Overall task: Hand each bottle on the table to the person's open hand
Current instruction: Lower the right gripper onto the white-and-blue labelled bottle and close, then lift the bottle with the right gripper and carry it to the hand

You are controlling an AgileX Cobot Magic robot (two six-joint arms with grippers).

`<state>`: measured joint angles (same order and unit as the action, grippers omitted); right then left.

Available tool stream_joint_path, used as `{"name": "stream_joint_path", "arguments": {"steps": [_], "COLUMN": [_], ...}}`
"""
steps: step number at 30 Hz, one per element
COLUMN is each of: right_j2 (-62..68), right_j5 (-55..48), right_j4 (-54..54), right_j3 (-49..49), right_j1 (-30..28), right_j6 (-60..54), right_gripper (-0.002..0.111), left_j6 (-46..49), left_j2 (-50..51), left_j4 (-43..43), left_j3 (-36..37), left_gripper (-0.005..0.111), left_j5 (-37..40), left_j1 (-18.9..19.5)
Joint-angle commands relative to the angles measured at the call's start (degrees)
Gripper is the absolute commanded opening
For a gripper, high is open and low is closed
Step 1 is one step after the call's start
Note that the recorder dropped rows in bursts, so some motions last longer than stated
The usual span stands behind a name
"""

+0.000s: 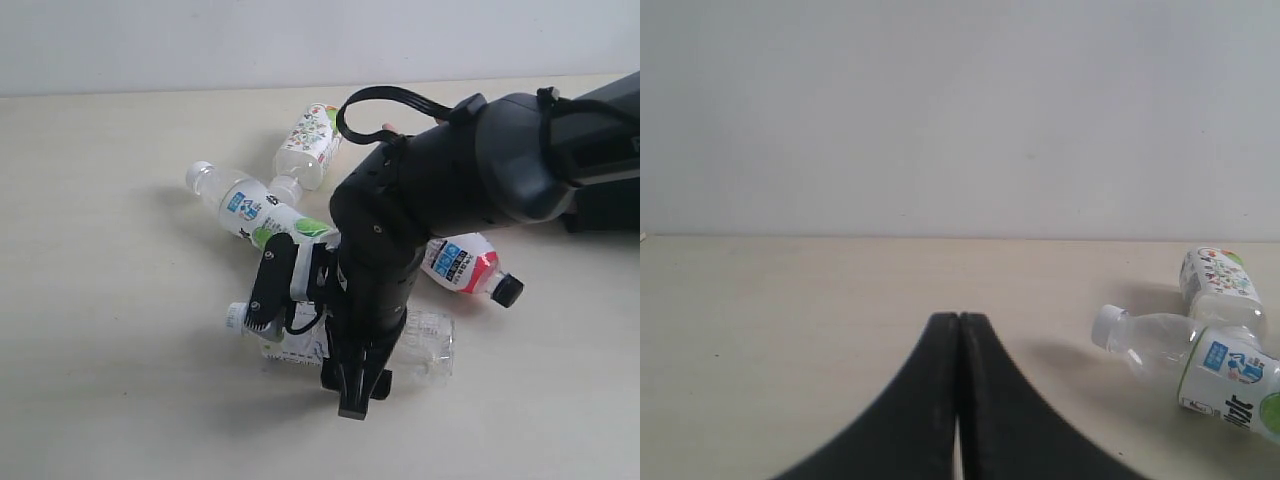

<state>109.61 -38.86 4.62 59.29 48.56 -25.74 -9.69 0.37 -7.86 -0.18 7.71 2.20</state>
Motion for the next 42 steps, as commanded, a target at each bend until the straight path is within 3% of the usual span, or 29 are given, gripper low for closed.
{"name": "stream_joint_path", "arguments": {"steps": [1, 10, 18, 32, 37, 42], "right_j2": [-0.2, -0.3, -4.5, -26.2, -32.3, -35.8], "right_j5": [-1.5, -8.4, -13.2, -24.6, -23.3, -24.8], "right_j4": [0.3, 0.3, -3.8, -17.7, -8.8, 8.2], "right_j3": [0.4, 0.7, 0.7, 0.7, 0.7, 0.7], "right_j1": [0.1, 0.1, 0.1, 0.1, 0.1, 0.1], "right_j6": [0.4, 0.5, 0.5, 2.4, 15.1, 32.7], "right_gripper": [0.056, 0.0, 0.0, 0.0, 0.0, 0.0], "left_j6": [0.1, 0.1, 0.1, 0.1, 0.1, 0.1], "left_j2": [-0.4, -0.4, -0.4, -0.4, -0.4, -0.4], "left_j4": [-0.3, -0.3, -0.3, -0.3, -0.3, -0.3], "left_j3": [0.2, 0.2, 0.2, 0.2, 0.2, 0.2], "left_gripper": [0.0, 0.0, 0.0, 0.0, 0.0, 0.0], "left_j5": [0.1, 0.1, 0.1, 0.1, 0.1, 0.1], "left_j1": [0.0, 0.0, 0.0, 0.0, 0.0, 0.0]}}
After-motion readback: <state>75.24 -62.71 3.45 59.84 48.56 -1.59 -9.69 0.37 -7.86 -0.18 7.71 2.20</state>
